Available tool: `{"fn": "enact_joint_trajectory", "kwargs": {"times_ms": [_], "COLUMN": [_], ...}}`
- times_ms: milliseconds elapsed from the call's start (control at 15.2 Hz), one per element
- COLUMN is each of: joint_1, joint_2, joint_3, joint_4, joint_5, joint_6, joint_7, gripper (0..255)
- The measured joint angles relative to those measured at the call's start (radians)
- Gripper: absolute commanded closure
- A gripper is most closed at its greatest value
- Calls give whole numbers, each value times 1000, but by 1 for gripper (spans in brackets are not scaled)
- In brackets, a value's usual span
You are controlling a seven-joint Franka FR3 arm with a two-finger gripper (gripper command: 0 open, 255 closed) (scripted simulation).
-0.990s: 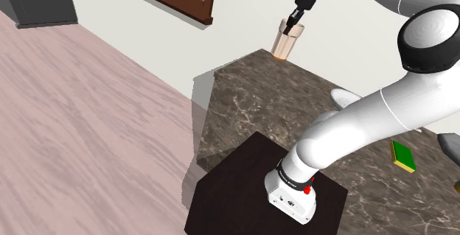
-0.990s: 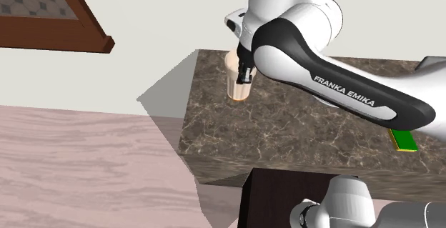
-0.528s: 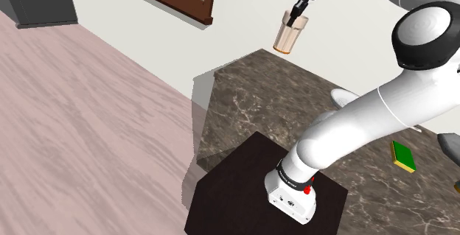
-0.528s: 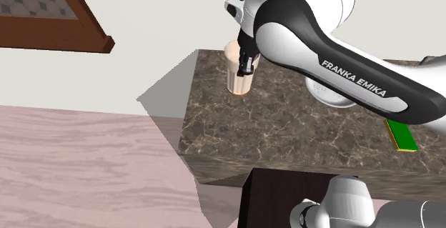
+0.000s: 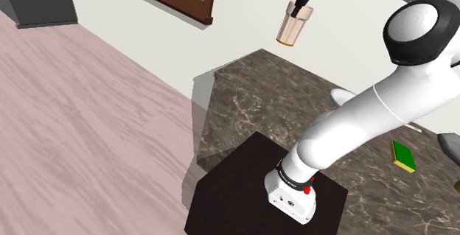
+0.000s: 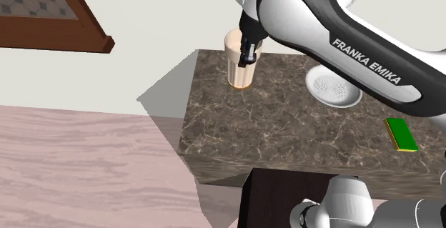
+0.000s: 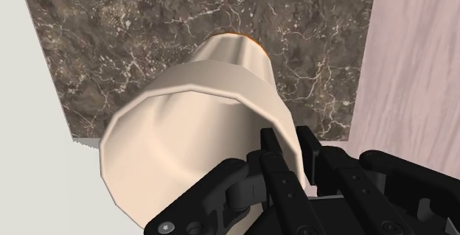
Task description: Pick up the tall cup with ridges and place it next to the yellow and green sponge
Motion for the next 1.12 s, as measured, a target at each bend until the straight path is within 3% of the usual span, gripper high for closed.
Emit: {"fn": "enact_joint_trajectory", "kwargs": {"times_ms": [330, 1122], "joint_1": [5, -100], "joint_2": [42, -261], "joint_3": [-13, -30], "joint_4": [107, -138], "joint_5": [20, -130], "joint_6": [-70, -80], "joint_7": [-17, -125], "gripper": [255, 255]}}
